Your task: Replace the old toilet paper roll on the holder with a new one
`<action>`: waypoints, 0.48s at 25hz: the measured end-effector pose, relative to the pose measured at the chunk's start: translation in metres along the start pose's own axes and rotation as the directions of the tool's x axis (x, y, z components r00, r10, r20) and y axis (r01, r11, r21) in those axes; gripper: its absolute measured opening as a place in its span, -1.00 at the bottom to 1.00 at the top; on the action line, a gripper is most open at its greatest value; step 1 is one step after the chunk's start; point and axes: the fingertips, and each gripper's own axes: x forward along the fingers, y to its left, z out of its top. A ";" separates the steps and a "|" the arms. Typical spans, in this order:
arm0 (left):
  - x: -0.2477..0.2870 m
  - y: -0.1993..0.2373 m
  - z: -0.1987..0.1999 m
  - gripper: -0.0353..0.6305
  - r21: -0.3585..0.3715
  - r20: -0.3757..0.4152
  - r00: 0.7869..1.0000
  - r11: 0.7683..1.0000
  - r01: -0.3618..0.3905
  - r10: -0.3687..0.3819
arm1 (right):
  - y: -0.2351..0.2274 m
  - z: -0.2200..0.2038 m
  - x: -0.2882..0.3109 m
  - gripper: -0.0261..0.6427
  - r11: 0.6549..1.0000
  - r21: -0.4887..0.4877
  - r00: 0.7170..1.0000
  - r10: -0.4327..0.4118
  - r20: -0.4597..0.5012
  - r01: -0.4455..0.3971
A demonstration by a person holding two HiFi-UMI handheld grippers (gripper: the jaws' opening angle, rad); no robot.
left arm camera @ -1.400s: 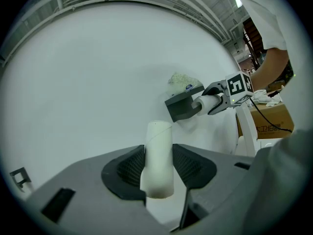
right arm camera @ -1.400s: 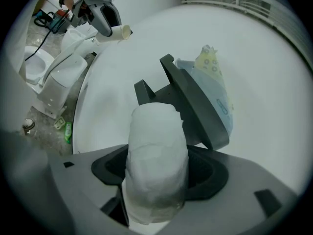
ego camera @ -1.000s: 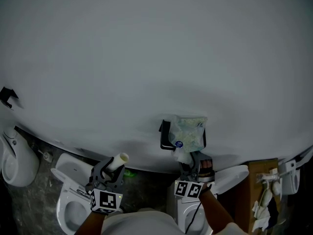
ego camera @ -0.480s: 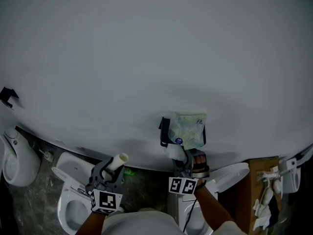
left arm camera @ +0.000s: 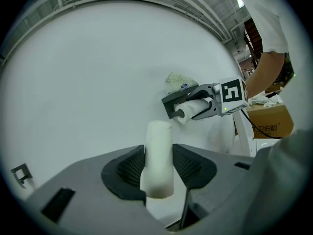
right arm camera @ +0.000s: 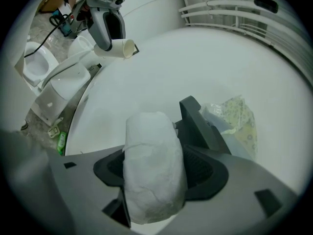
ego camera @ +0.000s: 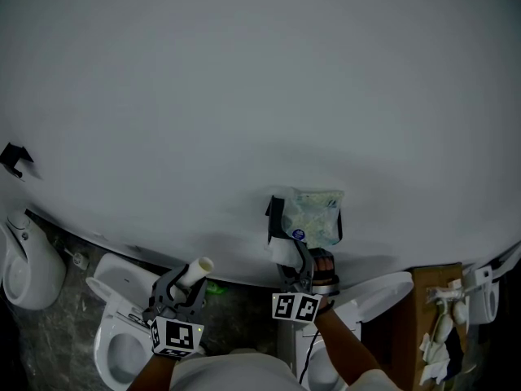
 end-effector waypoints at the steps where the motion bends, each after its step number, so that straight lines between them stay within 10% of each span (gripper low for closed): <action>1: 0.000 0.000 -0.001 -0.33 -0.001 -0.001 1.000 1.000 0.000 0.000 | 0.000 0.000 0.000 -0.06 1.000 0.008 1.000 0.005 -0.005 -0.005; 12: -0.007 -0.001 0.000 -0.33 -0.007 0.017 1.000 1.000 0.021 -0.021 | 0.009 0.002 -0.013 0.14 0.988 0.116 0.993 0.109 -0.054 -0.102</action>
